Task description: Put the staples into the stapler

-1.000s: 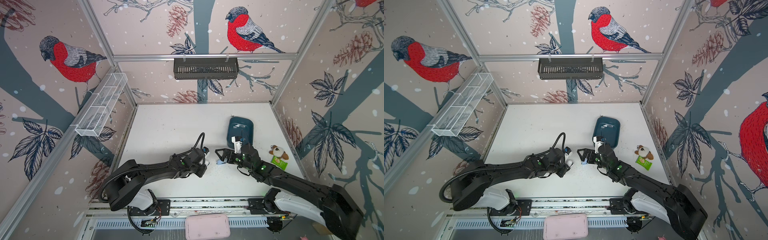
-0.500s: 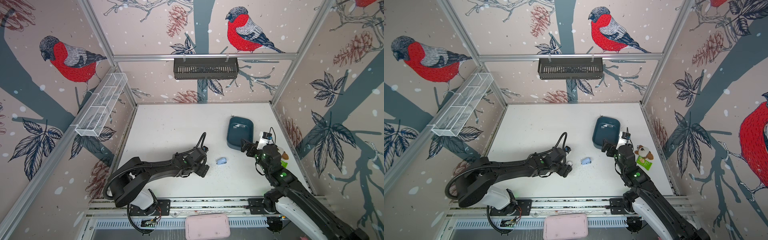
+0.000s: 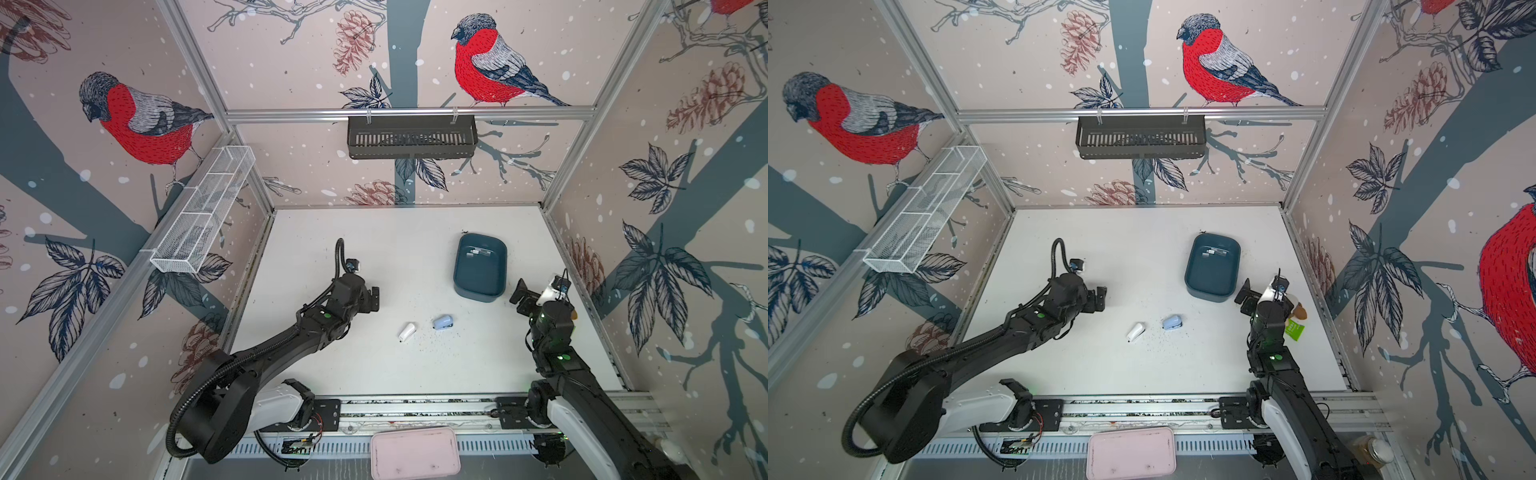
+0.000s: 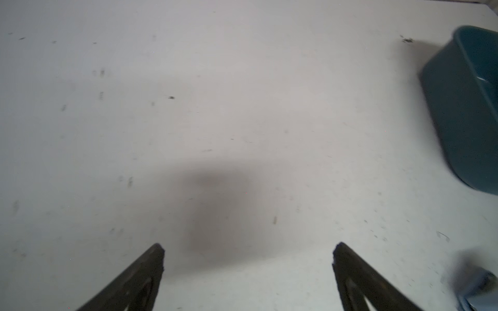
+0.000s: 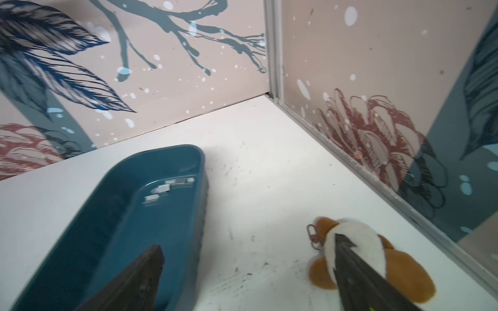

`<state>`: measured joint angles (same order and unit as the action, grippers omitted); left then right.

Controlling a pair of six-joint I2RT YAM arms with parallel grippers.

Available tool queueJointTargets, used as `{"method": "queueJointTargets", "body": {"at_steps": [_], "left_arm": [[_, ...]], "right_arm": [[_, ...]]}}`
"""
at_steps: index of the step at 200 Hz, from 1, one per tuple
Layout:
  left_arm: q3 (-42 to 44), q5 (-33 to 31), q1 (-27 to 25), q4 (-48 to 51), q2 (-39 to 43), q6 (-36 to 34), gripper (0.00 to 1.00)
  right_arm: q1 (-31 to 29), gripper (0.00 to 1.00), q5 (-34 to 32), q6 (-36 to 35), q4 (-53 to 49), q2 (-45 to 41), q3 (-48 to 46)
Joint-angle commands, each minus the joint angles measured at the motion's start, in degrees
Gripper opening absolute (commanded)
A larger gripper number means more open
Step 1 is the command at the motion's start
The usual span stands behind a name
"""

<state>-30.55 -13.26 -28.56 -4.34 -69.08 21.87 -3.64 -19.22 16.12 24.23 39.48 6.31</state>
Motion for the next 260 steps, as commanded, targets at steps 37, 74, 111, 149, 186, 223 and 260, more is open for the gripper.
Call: {"method": "queueJointTargets", "body": {"at_steps": [37,74,111,149,186,223,260], "left_arm": [[6.6,-0.7,13.8,-12.9,7.5,-1.1,0.97],[8.0,-4.1,17.5,-15.1,9.9,-10.4,0.97],[16.5,-3.2,21.1,-28.1,10.8,-19.0,0.97],[22.1,-0.4,22.1,-44.7,6.6,-24.9,0.98],[19.2,3.5,24.3,-51.8,-2.0,-26.5,0.98],[16.5,11.1,28.0,-52.7,-5.9,-22.4,0.98],[16.7,14.8,28.1,-63.8,-16.7,-22.3,0.99]], "right_arm": [[3.1,0.99,9.7,-8.7,28.0,15.8,-3.4],[4.0,0.99,13.5,-12.0,33.9,24.3,-0.6],[5.0,0.99,20.6,-13.0,38.8,32.0,2.6],[4.5,0.99,21.2,-13.6,48.2,39.3,1.6],[4.9,1.0,25.0,-14.9,51.9,47.5,4.2],[4.7,1.0,22.9,-14.4,47.6,46.6,5.5],[4.5,1.0,22.1,-14.2,45.7,46.1,6.1]]}}
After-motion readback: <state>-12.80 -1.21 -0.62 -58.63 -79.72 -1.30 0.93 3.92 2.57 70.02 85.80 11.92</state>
